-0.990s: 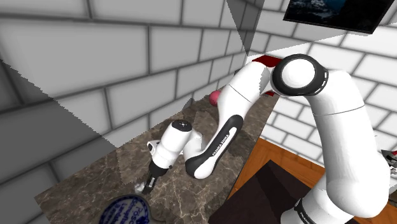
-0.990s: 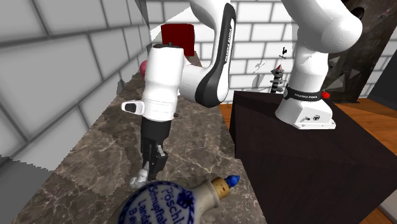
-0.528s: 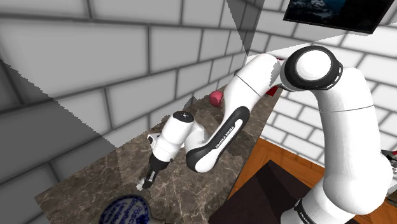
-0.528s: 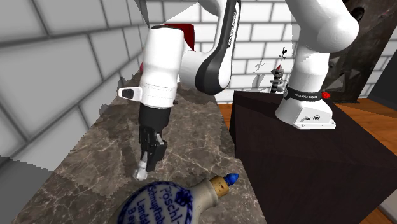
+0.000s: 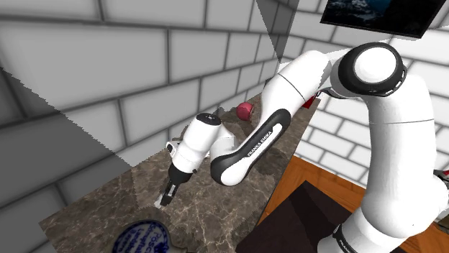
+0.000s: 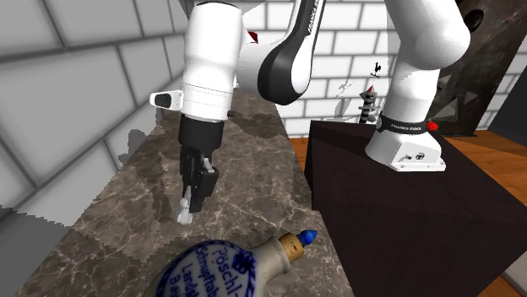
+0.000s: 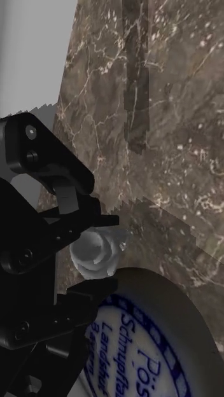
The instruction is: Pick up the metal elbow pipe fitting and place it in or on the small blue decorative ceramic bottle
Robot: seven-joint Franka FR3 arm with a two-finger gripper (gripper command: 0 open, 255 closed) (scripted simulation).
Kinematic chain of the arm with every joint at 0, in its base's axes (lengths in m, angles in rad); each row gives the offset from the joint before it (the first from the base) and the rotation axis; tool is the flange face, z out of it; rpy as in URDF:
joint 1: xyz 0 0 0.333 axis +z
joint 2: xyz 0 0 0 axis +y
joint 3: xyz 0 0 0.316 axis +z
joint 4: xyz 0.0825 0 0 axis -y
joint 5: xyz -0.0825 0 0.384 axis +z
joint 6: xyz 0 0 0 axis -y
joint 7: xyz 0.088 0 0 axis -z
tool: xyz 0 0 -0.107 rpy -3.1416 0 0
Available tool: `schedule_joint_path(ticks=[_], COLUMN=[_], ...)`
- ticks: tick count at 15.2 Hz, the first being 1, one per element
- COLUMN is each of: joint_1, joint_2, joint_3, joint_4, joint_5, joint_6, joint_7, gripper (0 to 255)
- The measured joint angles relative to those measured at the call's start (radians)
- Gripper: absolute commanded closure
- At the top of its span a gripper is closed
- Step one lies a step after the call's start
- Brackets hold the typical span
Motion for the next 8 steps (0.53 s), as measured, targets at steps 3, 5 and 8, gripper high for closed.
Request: schedule_joint_path(ticks=[3, 5, 8], joint_1=[-0.042, -0.073, -0.111], joint_2=[-0.026, -0.045, -0.067], joint_3=[0.051, 0.089, 0.137], joint_4=[-0.009, -0.014, -0.015], joint_5=[0.031, 0.055, 0.086], joint_6=[-0.027, -0.047, -0.076], joint_7=[-0.020, -0.034, -0.054], gripper=[255, 255, 255])
